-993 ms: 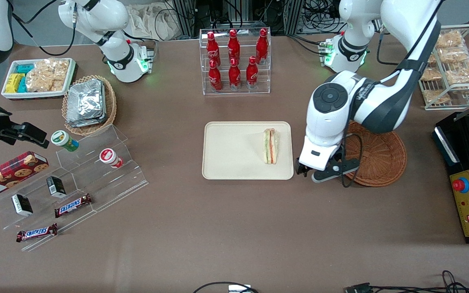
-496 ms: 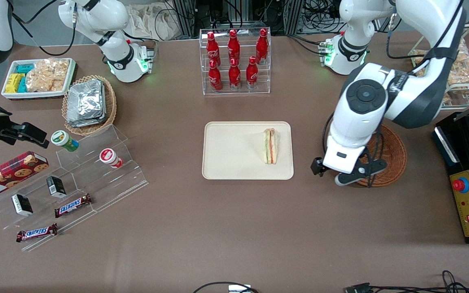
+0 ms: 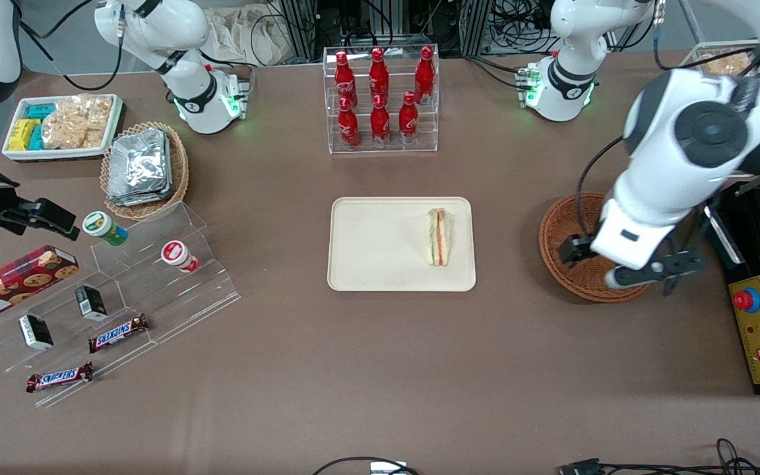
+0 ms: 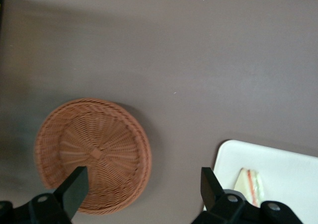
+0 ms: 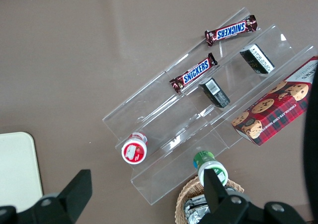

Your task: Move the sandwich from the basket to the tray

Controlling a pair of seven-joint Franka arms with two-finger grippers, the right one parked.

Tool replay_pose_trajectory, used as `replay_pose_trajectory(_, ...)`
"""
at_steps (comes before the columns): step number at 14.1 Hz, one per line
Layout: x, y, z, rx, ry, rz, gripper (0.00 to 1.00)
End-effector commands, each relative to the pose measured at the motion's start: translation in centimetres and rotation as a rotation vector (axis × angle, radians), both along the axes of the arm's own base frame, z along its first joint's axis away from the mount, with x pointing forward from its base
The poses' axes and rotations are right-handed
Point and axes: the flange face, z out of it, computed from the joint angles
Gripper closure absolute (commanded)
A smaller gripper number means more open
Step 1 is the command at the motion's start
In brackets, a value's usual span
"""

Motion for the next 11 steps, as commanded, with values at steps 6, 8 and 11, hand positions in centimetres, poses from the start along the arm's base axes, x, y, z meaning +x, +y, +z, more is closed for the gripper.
replay_pose_trajectory(6,-5.2,9.8,8.4,-0.034,0.062,-0.204,0.0)
replay_pose_trajectory(8,-6.5,11.0,10.0,-0.033,0.066,-0.232,0.0)
replay_pose_trajectory(11,-7.2,10.9,10.6,-0.048,0.073,-0.258,0.0)
